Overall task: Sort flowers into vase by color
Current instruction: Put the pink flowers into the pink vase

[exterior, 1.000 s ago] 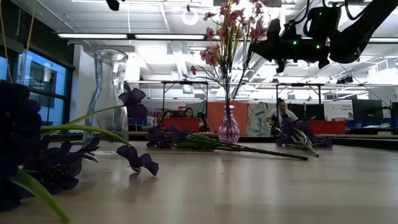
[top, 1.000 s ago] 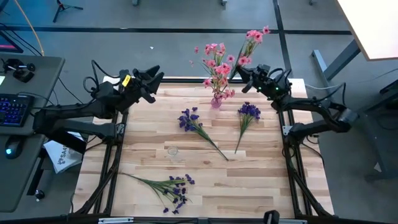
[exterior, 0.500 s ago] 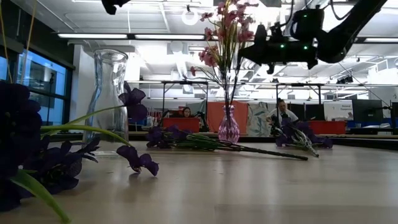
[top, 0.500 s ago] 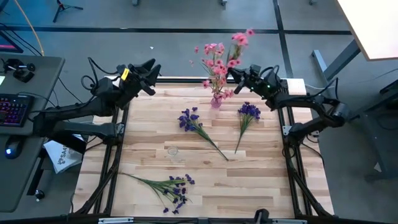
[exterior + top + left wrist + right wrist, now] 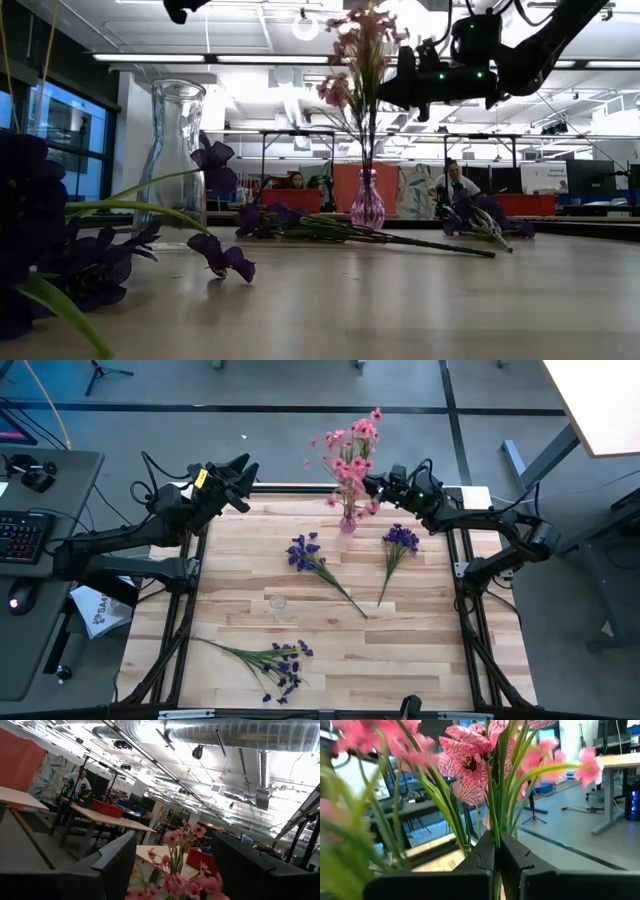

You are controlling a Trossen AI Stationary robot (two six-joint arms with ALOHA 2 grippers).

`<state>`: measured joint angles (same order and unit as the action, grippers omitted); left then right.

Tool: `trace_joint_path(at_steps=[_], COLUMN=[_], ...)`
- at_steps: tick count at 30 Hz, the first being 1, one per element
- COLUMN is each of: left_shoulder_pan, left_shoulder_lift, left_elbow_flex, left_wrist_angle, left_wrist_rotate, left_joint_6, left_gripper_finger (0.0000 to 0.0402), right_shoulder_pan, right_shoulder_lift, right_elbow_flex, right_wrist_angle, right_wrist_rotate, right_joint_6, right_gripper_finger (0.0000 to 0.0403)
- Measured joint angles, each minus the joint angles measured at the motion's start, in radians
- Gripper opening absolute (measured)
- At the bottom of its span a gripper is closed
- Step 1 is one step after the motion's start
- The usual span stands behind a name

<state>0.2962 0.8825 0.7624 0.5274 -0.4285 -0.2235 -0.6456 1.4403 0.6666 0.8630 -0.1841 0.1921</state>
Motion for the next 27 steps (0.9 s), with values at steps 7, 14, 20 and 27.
trace_joint_path(at_steps=[7, 14, 20, 27], left_shoulder_pan=[0.000, 0.000, 0.000, 0.000], left_shoulder_lift=[0.000, 0.000, 0.000, 0.000], left_elbow_flex=[0.000, 0.000, 0.000, 0.000], left_wrist_angle=[0.000, 0.000, 0.000, 0.000], left_wrist_rotate=[0.000, 0.000, -0.001, -0.001], left_joint_6=[0.000, 0.000, -0.001, -0.008], left_gripper_finger=[0.0246, 0.0246, 0.0246, 0.0246], right_shoulder_pan=[-0.006, -0.009, -0.009, -0.009], right_shoulder_lift=[-0.009, -0.010, -0.011, -0.093], right_elbow_flex=[0.000, 0.000, 0.000, 0.000], right_wrist_angle=[-0.036, -0.050, -0.066, -0.176], right_wrist_rotate=[-0.003, -0.003, -0.031, -0.043], right_joint_6=[-0.043, -0.044, -0.044, -0.091], right_gripper_finger=[0.0000, 0.0001, 0.0038, 0.0129])
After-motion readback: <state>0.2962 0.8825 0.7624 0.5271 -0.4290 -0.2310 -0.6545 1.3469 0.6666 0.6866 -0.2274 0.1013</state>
